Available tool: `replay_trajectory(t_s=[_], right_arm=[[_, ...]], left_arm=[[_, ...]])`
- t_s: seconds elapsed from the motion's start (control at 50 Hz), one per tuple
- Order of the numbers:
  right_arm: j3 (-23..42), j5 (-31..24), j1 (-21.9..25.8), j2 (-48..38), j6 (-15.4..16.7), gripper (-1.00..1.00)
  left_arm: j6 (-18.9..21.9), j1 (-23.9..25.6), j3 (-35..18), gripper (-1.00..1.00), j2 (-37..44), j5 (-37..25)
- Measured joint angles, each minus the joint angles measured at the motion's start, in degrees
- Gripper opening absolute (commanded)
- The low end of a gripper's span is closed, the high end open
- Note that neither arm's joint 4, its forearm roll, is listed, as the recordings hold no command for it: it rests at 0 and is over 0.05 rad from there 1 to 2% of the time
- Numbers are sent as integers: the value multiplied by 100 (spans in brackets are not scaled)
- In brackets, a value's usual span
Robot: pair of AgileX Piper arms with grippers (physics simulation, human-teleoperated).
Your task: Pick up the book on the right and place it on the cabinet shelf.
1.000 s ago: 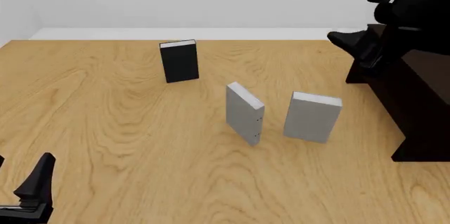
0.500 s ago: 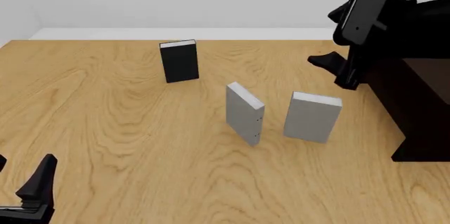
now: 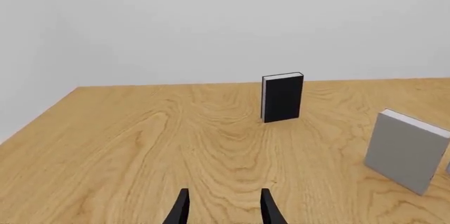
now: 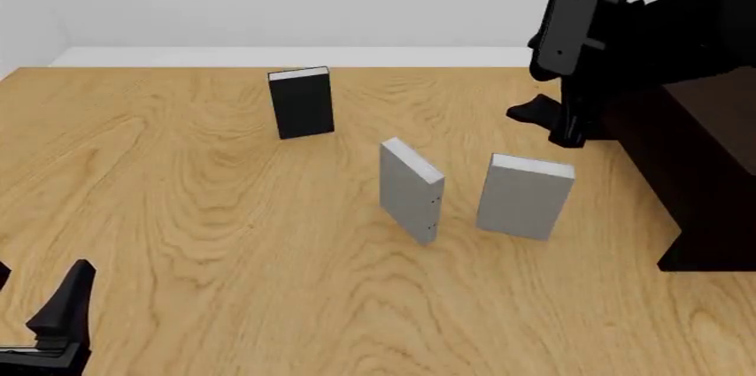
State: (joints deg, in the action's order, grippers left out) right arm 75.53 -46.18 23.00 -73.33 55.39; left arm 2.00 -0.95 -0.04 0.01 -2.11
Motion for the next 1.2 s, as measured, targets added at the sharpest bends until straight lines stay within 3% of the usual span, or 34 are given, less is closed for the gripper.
replay_trajectory(t_s=[0.3,1.2], right_arm=[[270,-233,-95,-495,115,100],[-238,368,-382,-1345,443,100]], left_arm=[[-24,-19,0,100,0,-25],[17,5,3,100,0,-209]])
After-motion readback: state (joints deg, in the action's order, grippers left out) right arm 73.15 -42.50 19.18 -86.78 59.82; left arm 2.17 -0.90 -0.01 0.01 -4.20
